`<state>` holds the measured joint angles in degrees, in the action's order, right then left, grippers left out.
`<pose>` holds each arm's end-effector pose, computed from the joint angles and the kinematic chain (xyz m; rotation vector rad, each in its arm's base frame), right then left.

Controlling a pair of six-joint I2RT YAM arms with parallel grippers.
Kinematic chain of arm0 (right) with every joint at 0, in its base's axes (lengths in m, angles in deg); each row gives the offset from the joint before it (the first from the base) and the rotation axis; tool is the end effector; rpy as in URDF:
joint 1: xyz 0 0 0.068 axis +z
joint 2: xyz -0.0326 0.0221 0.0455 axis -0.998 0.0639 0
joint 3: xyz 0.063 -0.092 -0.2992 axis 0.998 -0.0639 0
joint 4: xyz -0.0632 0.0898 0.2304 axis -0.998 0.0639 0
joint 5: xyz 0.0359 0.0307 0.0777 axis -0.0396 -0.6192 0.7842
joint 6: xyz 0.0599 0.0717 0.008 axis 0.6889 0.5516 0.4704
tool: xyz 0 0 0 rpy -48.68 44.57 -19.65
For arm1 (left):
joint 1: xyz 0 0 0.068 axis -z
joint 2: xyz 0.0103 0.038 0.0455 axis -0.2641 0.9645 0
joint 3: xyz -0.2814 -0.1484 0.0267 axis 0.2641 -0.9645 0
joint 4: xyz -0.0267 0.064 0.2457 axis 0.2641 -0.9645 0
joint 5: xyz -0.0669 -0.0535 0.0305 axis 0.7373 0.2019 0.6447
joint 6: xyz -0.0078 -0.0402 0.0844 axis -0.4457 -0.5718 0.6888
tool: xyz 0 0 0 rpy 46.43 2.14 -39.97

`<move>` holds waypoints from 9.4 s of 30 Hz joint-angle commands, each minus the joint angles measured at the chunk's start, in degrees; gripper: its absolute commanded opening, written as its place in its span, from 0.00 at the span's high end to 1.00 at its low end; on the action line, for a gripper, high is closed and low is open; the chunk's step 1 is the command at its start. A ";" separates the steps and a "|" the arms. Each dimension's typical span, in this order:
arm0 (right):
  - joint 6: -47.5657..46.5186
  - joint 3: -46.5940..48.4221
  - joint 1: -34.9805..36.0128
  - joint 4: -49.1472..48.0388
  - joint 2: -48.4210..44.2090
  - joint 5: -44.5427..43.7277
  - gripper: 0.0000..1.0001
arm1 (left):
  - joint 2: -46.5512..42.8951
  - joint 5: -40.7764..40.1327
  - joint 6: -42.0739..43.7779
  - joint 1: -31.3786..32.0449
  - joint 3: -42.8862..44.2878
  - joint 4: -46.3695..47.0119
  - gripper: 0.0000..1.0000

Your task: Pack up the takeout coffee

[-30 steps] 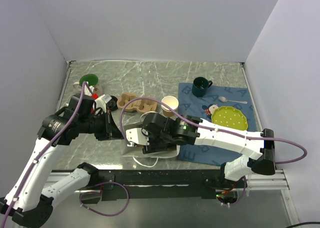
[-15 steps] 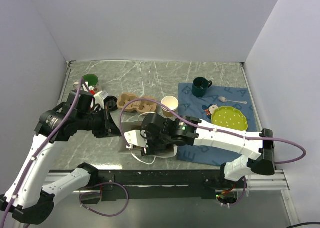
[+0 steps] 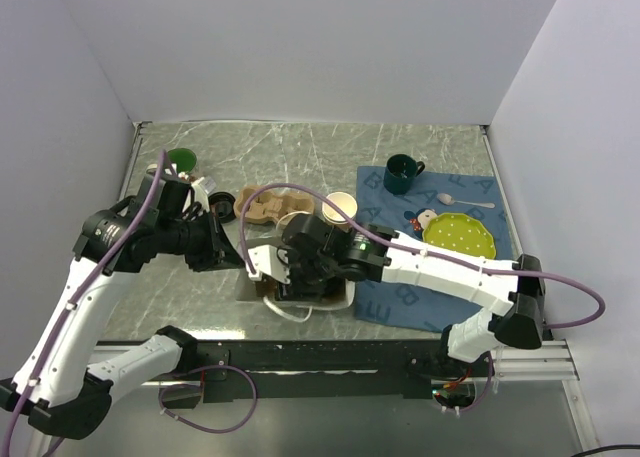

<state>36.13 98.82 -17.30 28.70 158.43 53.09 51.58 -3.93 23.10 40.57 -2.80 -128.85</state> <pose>0.1026 0.3188 0.3468 -1.9445 1.5732 0.5697 0.1078 -0.0856 0.4017 -0.2334 2.6597 -0.9218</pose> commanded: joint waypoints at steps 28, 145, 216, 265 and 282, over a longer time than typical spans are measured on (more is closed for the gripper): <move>2.74 0.35 -10.94 -9.81 3.53 9.85 0.43 | 8.55 -6.05 0.09 -0.03 5.64 -2.02 0.76; 11.79 19.33 -17.79 -4.98 5.12 16.54 0.64 | 18.83 -9.03 4.40 -3.54 14.60 -1.41 0.73; 33.85 -0.35 -18.06 -0.32 -36.98 -29.79 0.00 | 14.70 -48.67 0.79 -19.37 -7.89 16.96 0.51; 27.79 5.36 -18.06 0.21 -32.15 -28.55 0.00 | 8.55 -46.40 7.83 -19.28 18.12 -2.02 0.99; 27.96 6.24 -18.06 2.32 -31.53 -30.31 0.00 | 5.30 -5.23 7.92 -19.28 30.09 15.09 0.99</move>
<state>64.08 102.97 -35.22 31.51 127.20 24.57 58.53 -29.69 30.64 21.33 29.64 -124.34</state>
